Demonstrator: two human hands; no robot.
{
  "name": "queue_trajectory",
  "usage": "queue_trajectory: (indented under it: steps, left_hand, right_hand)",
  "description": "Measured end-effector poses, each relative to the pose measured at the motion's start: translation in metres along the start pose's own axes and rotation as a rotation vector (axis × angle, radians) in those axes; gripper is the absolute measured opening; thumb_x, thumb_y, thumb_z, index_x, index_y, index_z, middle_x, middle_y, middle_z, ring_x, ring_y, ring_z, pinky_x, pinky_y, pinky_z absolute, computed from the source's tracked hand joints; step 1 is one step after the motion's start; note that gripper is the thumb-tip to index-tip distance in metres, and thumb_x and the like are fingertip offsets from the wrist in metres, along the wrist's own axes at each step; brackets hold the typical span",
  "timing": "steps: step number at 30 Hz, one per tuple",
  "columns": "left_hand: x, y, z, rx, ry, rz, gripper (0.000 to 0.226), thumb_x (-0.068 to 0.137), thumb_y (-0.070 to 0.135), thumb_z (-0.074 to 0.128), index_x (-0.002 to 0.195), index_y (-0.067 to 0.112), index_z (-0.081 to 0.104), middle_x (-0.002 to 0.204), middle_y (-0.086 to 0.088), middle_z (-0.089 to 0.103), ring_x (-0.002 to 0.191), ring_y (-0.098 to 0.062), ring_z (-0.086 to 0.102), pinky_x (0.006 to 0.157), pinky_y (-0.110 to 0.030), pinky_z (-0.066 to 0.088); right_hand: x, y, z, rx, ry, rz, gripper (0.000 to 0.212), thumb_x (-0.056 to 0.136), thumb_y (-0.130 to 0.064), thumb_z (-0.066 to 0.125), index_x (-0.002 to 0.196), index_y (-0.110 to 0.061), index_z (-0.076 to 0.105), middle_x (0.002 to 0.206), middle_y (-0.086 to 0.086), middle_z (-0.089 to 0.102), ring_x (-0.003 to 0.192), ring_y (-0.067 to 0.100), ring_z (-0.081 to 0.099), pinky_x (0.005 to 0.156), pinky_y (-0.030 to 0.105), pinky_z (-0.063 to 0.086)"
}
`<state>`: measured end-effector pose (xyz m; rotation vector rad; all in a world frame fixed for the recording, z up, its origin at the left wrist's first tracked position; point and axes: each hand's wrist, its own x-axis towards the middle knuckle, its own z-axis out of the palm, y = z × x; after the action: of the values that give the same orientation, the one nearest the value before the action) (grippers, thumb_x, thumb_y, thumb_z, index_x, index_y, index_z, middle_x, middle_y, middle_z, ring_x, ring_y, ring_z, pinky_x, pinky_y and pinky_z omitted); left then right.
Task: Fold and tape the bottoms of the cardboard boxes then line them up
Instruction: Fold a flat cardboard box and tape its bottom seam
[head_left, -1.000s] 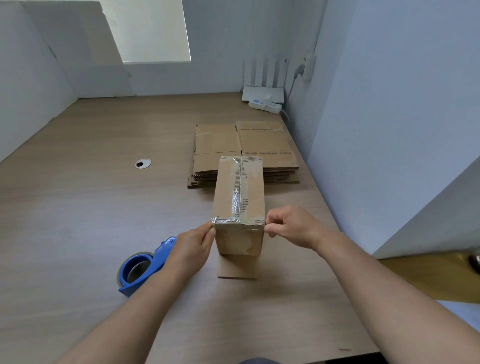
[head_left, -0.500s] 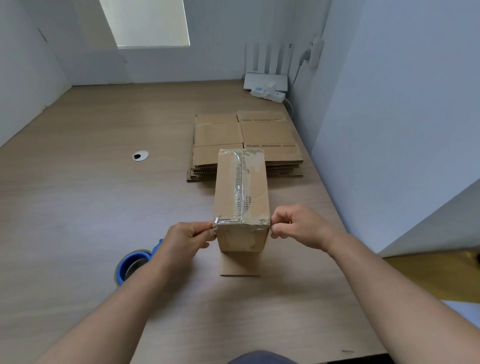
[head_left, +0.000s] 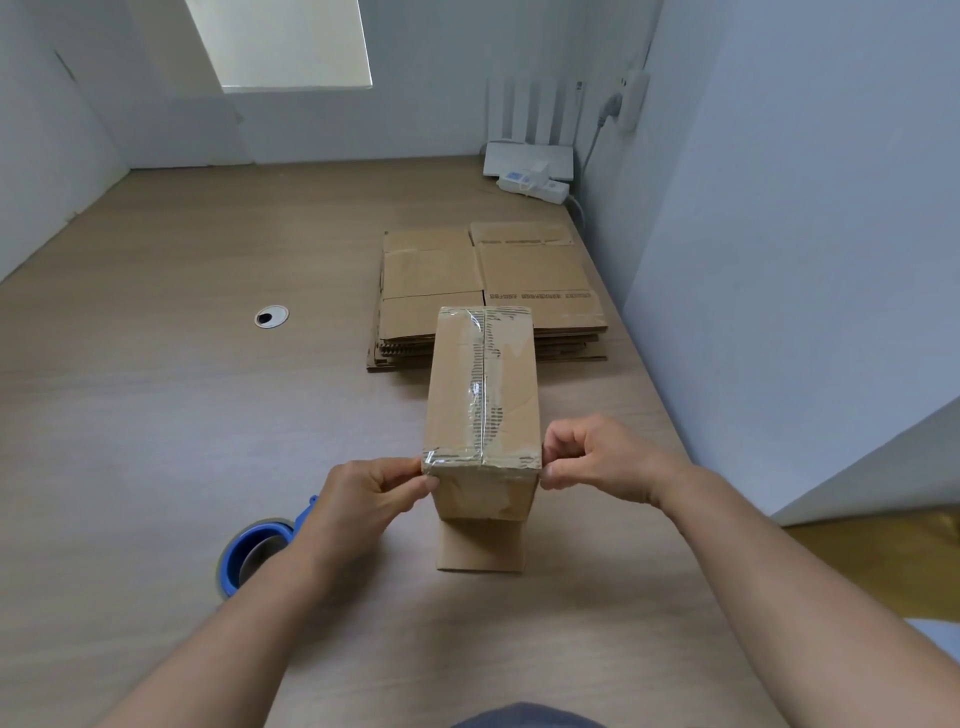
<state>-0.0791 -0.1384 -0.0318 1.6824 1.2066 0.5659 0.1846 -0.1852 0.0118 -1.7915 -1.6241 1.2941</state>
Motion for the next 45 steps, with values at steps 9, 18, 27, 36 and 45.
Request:
queue_trajectory:
  steps: [9,18,27,36,45]
  left_hand:
    - [0.005,0.004,-0.005,-0.063,-0.065,-0.045,0.014,0.083,0.03,0.069,0.095,0.035,0.073,0.09,0.01,0.075,0.087,-0.008,0.069,0.079,-0.022,0.055]
    - [0.018,0.006,0.011,-0.012,0.136,-0.054,0.017,0.084,0.022,0.071,0.099,0.016,0.075,0.081,-0.001,0.075,0.079,-0.02,0.07,0.084,-0.04,0.056]
    - [0.004,0.007,0.016,-0.016,0.161,0.073,0.03,0.093,0.022,0.059,0.112,0.044,0.059,0.097,0.037,0.064,0.1,0.009,0.061,0.086,-0.013,0.049]
    - [0.014,0.001,0.034,-0.134,0.344,-0.056,0.012,0.089,0.015,0.064,0.092,0.012,0.076,0.063,0.022,0.068,0.07,-0.004,0.069,0.069,-0.017,0.057]
    - [0.016,0.005,-0.001,0.301,0.031,-0.084,0.046,0.096,0.019,0.043,0.142,0.023,0.044,0.133,0.003,0.058,0.118,-0.013,0.056,0.106,-0.033,0.041]
  right_hand:
    - [0.007,0.007,0.003,-0.084,0.018,-0.05,0.024,0.08,-0.017,0.075,0.069,-0.009,0.056,0.06,-0.008,0.054,0.051,-0.001,0.042,0.052,0.011,0.033]
    - [0.014,0.018,0.013,-0.16,0.141,-0.076,0.016,0.093,-0.02,0.059,0.093,-0.006,0.066,0.087,0.003,0.07,0.081,0.012,0.065,0.08,0.031,0.05]
    - [0.01,0.016,0.01,0.015,0.277,-0.129,0.038,0.078,-0.028,0.076,0.114,-0.026,0.064,0.1,-0.015,0.069,0.087,-0.002,0.064,0.08,0.015,0.048]
    - [0.017,0.024,0.02,-0.114,0.378,-0.122,0.023,0.087,-0.031,0.067,0.091,-0.009,0.069,0.078,0.007,0.067,0.071,0.021,0.059,0.071,0.035,0.049]
    - [0.01,0.013,0.005,0.024,0.299,0.011,0.085,0.078,-0.068,0.054,0.145,-0.018,0.037,0.132,0.0,0.055,0.115,0.016,0.056,0.1,0.041,0.046]
